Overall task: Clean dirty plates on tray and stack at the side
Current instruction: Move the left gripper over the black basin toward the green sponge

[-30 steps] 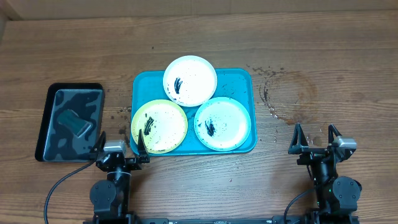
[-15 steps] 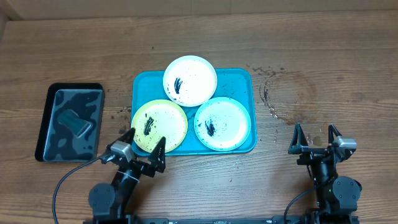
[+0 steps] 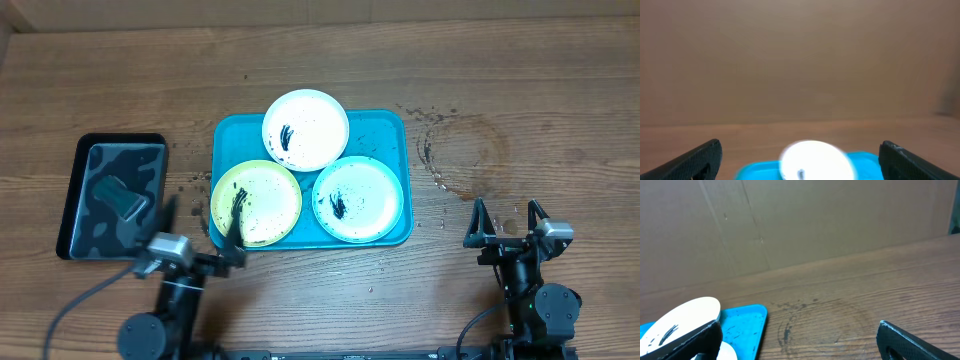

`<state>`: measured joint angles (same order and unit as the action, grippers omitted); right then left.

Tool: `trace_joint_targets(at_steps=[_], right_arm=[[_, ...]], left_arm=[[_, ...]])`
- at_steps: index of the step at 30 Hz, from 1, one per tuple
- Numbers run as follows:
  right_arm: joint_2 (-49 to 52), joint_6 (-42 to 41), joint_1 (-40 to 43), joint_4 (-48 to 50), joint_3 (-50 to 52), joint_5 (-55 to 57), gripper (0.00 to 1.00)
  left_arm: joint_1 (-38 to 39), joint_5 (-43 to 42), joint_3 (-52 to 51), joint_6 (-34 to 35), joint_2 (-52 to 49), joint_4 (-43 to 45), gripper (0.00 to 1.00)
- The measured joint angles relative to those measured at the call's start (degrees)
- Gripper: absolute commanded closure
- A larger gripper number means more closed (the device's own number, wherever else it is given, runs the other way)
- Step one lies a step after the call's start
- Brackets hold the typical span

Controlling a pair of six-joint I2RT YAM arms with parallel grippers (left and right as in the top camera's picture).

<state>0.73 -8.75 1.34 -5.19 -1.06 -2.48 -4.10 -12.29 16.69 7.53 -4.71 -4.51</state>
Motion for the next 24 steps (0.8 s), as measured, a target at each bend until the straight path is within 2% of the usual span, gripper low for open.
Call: trace_joint_targets(at_steps=[2,7,11,15,19,21,24], right_arm=[[0.00,0.00,0.00,0.04,0.00,-0.02,0.00],[0.00,-0.02,0.00,0.02,0.00,-0.02,0.00],[0.02,0.02,0.00,0.04,0.00,-0.02,0.00],[0.00,-0.02,0.00,0.02,0.00,-0.02,0.00],[0.00,-0.02,0.00,0.04,0.00,-0.02,0.00],[0.00,0.00,0.00,0.04,0.00,-0.02,0.00],[0.00,0.00,0.00,0.02,0.00,-0.02,0.00]], left_arm=[[0.00,5.40,5.77,-1.05,-4.28,-2.67,0.00],[0.00,12.39,19.32,-3.15,-18.32,-8.74,0.00],[-0.44,19.71,31.47,-4.13,-33.07,-19.96,0.00],[-1.25,17.35,42.34,-4.07,-43.74,-27.93,0.00],[-1.25,12.26,48.70,-4.15,-49.03,-30.62,0.00],[-1.31,13.40,49.35,-3.41,-50.27,-31.63,0.00],[-3.10,19.52,49.48,2.40,-52.59,-35.32,0.00]])
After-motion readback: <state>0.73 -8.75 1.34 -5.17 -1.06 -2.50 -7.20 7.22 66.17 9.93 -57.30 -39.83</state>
